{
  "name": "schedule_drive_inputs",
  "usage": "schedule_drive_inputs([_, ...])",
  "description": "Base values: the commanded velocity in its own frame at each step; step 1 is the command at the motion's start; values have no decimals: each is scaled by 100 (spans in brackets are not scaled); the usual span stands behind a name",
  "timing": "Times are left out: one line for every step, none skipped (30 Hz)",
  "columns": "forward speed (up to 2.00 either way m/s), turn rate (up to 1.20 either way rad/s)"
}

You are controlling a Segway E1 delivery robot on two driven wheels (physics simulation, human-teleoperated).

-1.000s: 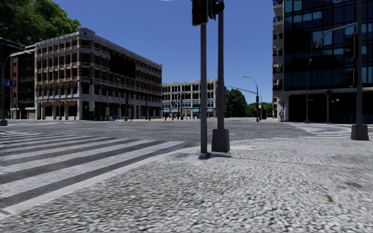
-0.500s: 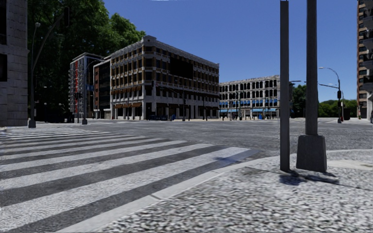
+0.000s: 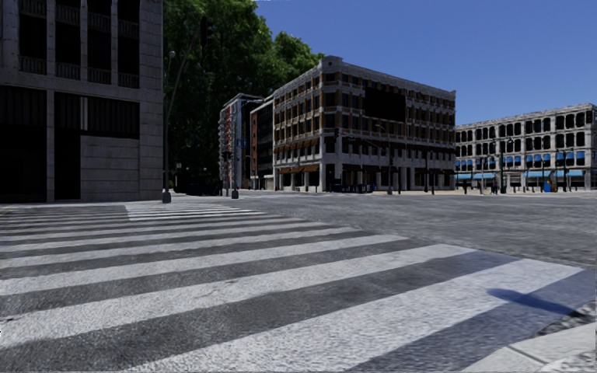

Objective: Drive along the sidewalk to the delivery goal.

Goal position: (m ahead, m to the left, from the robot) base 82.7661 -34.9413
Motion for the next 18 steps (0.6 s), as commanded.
schedule_drive_inputs([200,70])
schedule_drive_inputs([200,70])
schedule_drive_inputs([197,70])
schedule_drive_inputs([179,70])
schedule_drive_inputs([151,70])
schedule_drive_inputs([151,70])
schedule_drive_inputs([135,70])
schedule_drive_inputs([129,70])
schedule_drive_inputs([128,70])
schedule_drive_inputs([127,70])
schedule_drive_inputs([127,70])
schedule_drive_inputs([127,70])
schedule_drive_inputs([127,68])
schedule_drive_inputs([127,63])
schedule_drive_inputs([127,58])
schedule_drive_inputs([127,58])
schedule_drive_inputs([127,57])
schedule_drive_inputs([127,57])
